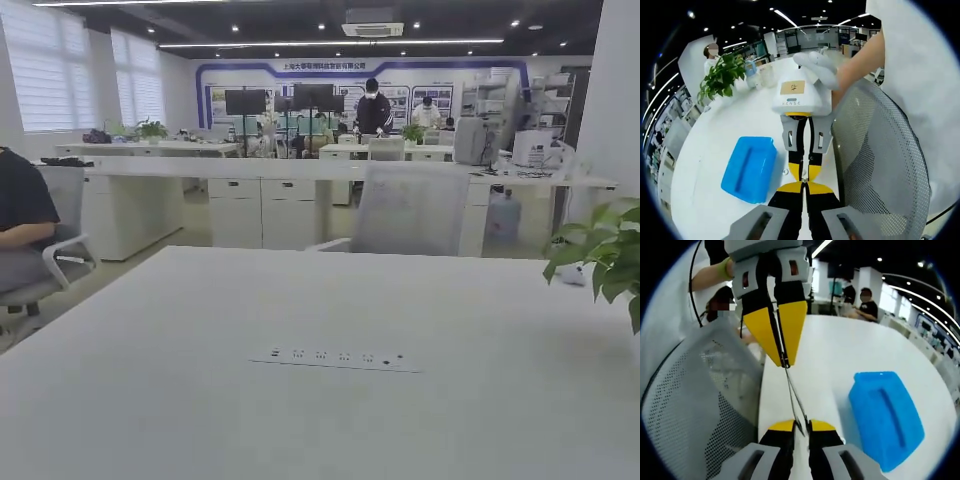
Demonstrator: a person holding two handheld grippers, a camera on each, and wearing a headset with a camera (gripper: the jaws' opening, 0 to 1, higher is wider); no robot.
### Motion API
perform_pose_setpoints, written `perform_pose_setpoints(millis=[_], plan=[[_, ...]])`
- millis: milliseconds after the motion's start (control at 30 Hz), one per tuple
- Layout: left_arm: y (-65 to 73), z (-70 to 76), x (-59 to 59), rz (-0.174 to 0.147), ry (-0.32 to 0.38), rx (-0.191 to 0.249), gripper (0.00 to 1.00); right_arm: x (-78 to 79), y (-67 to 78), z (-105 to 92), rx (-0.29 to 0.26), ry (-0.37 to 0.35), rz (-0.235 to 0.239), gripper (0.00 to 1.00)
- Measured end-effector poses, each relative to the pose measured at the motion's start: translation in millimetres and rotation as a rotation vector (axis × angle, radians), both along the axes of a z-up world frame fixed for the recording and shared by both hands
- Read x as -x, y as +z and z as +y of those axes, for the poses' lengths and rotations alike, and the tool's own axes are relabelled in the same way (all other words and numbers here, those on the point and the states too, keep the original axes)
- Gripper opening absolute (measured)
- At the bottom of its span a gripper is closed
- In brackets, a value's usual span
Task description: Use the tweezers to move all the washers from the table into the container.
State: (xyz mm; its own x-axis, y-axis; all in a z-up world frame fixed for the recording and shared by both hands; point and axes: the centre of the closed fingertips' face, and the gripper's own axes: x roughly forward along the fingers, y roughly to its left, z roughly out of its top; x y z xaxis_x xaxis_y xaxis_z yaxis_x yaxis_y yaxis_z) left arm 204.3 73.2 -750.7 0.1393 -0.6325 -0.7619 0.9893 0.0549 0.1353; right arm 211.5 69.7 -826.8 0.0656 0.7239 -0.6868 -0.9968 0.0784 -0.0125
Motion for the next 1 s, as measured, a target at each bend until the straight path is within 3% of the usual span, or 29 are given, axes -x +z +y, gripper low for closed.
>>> perform_pose_setpoints(millis=[400,533,633,700,833,1000], plan=[[-2.8,-5.9,-8.0,-0.002,-0.036,-0.043,0.00,-5.2,-4.8,5.9,-0.040,-0.023,0.054,0.07],[-4.3,-11.2,-9.3,0.068,-0.037,-0.034,0.00,-4.4,-2.0,4.5,-0.037,-0.041,0.112,0.10],[-9.7,-10.4,-12.6,0.112,-0.039,-0.071,0.00,-2.8,12.8,9.3,-0.071,-0.033,0.159,0.15],[-10.3,-11.4,-16.9,0.118,-0.042,-0.081,0.00,-3.2,20.5,10.4,-0.072,-0.018,0.158,0.10],[-9.9,-12.4,-17.4,0.184,-0.028,-0.076,0.00,-5.5,20.9,11.5,-0.061,-0.017,0.160,0.07],[-9.0,-10.7,-14.6,0.172,-0.032,-0.081,0.00,-0.2,20.1,12.0,-0.048,-0.013,0.120,0.05]])
